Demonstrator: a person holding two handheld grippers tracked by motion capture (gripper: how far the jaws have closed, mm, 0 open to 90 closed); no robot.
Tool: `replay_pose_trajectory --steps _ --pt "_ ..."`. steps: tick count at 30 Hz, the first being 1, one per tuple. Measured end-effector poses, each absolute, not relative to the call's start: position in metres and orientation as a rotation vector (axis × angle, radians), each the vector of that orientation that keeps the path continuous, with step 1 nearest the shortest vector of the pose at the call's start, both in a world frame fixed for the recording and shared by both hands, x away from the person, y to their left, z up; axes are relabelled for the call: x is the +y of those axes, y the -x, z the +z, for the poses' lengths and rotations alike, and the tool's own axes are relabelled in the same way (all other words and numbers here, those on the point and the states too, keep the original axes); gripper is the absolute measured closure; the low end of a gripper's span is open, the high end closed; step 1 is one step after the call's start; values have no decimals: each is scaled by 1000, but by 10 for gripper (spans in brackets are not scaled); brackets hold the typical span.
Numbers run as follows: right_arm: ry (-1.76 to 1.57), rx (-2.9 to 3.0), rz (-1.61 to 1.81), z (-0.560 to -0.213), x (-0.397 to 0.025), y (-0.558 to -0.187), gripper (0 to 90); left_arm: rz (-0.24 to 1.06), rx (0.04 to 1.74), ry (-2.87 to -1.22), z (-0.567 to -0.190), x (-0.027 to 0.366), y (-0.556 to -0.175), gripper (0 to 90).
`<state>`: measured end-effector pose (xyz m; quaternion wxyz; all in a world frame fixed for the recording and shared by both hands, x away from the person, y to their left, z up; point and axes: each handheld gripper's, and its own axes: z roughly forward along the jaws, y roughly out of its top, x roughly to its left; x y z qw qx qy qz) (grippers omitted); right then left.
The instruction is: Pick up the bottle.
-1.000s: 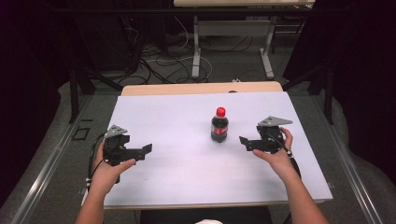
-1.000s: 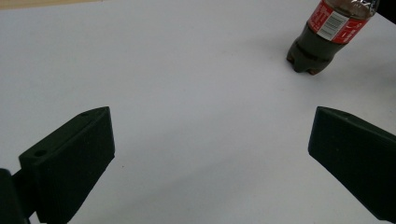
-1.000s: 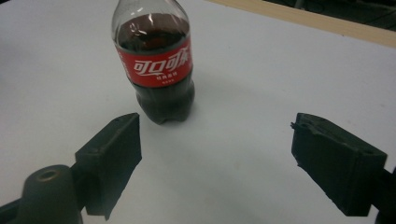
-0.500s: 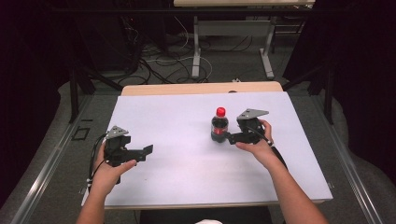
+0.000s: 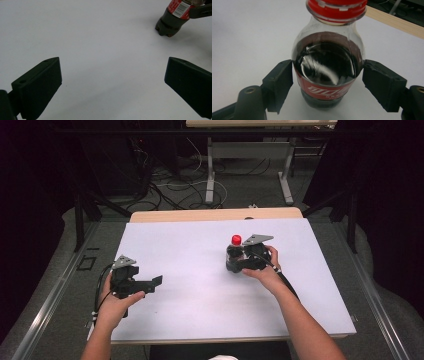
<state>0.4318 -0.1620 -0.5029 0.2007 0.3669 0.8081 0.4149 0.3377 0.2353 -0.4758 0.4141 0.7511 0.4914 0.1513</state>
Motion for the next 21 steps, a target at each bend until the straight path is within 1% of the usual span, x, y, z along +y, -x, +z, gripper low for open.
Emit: replay_pose_trajectory --steps 21 --pt "-1040 2259 1179 -513 -156 -440 291 383 1245 -1884 -478 235 -338 14"
